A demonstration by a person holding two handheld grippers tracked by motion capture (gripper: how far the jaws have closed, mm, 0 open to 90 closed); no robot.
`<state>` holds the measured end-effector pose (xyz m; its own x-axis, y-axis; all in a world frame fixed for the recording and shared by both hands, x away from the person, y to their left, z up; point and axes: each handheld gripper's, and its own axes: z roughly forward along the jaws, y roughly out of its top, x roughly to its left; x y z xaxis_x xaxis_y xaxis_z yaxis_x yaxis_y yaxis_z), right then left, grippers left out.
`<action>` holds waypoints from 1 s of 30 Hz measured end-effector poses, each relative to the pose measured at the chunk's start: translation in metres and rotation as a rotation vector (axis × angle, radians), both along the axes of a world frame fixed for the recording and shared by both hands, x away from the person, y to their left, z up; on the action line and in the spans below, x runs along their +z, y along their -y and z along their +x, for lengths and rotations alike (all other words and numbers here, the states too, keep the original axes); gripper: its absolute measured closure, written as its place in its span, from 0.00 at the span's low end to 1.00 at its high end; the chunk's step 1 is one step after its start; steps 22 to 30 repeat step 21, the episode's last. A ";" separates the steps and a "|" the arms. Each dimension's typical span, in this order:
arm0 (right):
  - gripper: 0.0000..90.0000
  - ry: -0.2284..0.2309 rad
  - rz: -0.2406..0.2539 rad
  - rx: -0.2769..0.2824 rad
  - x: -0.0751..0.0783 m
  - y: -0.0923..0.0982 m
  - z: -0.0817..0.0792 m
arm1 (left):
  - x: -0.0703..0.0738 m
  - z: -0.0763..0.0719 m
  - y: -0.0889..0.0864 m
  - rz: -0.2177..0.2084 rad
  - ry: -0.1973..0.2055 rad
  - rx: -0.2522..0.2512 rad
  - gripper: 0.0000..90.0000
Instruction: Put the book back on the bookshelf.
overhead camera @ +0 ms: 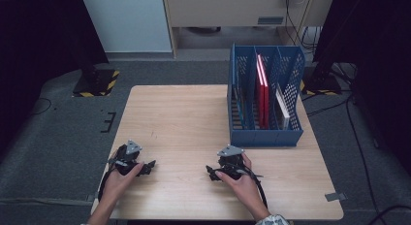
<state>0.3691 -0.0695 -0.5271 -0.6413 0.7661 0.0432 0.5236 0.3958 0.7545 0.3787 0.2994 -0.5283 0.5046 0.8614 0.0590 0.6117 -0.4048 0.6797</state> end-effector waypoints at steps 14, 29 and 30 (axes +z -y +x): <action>0.08 -0.022 -0.062 -0.025 -0.012 -0.001 0.002 | -0.008 0.003 -0.004 -0.057 -0.010 0.016 0.00; 0.07 -0.025 -0.063 -0.027 -0.012 -0.002 0.002 | -0.009 0.002 -0.003 -0.058 -0.009 0.024 0.00; 0.07 -0.025 -0.063 -0.027 -0.012 -0.002 0.002 | -0.009 0.002 -0.003 -0.058 -0.009 0.024 0.00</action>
